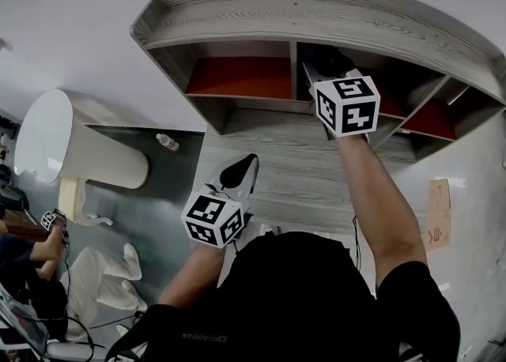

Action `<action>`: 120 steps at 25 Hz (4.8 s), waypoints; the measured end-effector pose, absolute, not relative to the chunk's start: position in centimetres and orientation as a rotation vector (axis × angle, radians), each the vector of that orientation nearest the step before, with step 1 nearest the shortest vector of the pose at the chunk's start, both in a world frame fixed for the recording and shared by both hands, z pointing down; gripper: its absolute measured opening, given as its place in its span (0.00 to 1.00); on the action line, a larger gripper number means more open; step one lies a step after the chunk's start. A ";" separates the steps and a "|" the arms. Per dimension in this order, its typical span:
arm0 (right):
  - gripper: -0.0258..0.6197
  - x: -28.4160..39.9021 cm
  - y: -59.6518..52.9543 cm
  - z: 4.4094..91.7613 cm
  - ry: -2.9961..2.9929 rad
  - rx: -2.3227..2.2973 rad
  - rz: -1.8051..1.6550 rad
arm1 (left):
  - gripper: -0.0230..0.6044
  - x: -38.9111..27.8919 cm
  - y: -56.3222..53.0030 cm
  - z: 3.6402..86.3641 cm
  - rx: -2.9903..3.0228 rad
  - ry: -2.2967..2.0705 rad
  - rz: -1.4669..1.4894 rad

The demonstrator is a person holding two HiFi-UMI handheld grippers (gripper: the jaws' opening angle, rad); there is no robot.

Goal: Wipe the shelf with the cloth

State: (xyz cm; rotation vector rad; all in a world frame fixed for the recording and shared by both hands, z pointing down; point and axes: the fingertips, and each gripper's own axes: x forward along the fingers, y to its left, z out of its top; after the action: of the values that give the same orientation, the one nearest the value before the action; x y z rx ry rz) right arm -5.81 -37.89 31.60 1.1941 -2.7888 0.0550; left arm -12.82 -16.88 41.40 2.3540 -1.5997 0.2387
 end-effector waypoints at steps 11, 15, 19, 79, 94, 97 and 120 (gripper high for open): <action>0.19 -6.0 -38.4 35.0 -2.742 1.193 0.116 | 0.05 -12.7 -16.9 41.5 2.353 -1.590 0.249; 0.19 -6.0 -38.6 36.6 -2.717 1.193 0.143 | 0.05 -12.7 -16.9 41.5 2.356 -1.585 0.253; 0.19 -6.2 -38.7 38.0 -2.697 1.184 0.169 | 0.05 -12.7 -17.0 41.5 2.357 -1.585 0.255; 0.19 11.5 -41.2 39.7 -2.449 1.564 0.210 | 0.05 -5.4 -19.2 41.8 2.503 -1.370 0.277; 0.19 14.5 -41.5 40.0 -2.411 1.633 0.214 | 0.05 -4.4 -19.3 42.1 2.510 -1.346 0.294; 0.19 14.6 -41.5 39.9 -2.407 1.640 0.217 | 0.05 -4.4 -19.2 42.1 2.509 -1.347 0.294; 0.19 14.9 -41.8 35.3 -2.428 1.714 0.189 | 0.05 -5.9 -18.7 41.6 2.507 -1.372 0.283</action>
State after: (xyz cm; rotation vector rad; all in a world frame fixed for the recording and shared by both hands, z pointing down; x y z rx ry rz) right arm 14.93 -41.84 35.28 1.7142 -2.4281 0.1895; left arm -5.93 -18.65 41.60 2.5068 -1.3725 0.2826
